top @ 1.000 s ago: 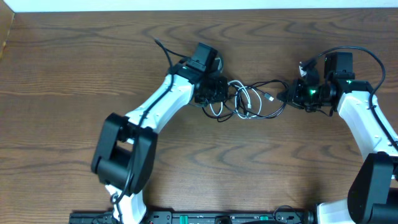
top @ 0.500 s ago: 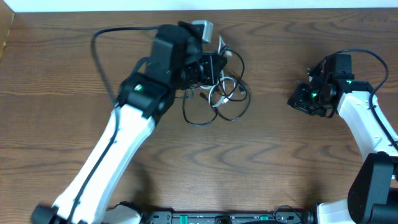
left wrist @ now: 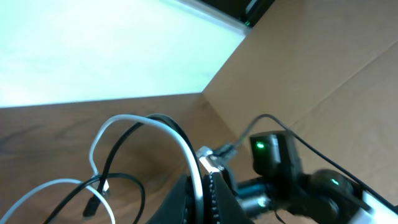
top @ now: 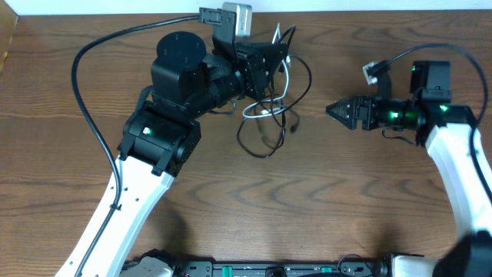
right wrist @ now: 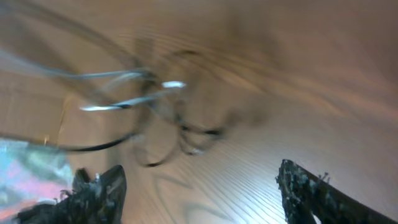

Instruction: Untangle cables

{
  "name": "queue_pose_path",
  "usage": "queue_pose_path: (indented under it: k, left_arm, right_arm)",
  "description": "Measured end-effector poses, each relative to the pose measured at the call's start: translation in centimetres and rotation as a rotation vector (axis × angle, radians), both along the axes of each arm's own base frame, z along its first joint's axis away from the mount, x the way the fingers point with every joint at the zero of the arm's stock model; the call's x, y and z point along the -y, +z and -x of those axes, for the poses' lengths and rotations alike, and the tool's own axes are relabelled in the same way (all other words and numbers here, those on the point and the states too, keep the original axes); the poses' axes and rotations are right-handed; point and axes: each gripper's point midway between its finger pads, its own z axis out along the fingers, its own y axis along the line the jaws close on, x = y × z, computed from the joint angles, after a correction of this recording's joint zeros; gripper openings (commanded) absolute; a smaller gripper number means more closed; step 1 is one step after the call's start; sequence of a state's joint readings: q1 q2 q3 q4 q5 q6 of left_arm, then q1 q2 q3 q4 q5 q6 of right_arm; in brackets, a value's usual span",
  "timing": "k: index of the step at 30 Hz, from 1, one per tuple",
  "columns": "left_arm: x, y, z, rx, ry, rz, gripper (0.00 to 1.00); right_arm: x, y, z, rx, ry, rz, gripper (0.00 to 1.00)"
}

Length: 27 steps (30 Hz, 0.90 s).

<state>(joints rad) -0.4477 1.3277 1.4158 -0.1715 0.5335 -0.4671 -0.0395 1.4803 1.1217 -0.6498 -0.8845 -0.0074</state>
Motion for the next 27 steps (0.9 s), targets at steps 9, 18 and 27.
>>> queue_pose_path:
  k: [9, 18, 27]
  left_arm:
    - [0.2, 1.7, 0.1, -0.015, -0.003, 0.092, 0.08]
    - [0.6, 1.7, 0.6, -0.056, -0.038, 0.122, 0.08]
    - [0.9, 1.7, 1.1, -0.072, -0.070, 0.129, 0.08]
  right_arm:
    - [-5.1, 6.9, 1.4, 0.237, 0.135, -0.057, 0.69]
    - [-3.7, 2.4, -4.2, 0.071, -0.237, 0.084, 0.61]
    - [-0.5, -4.5, -7.7, -0.093, -0.507, 0.209, 0.52]
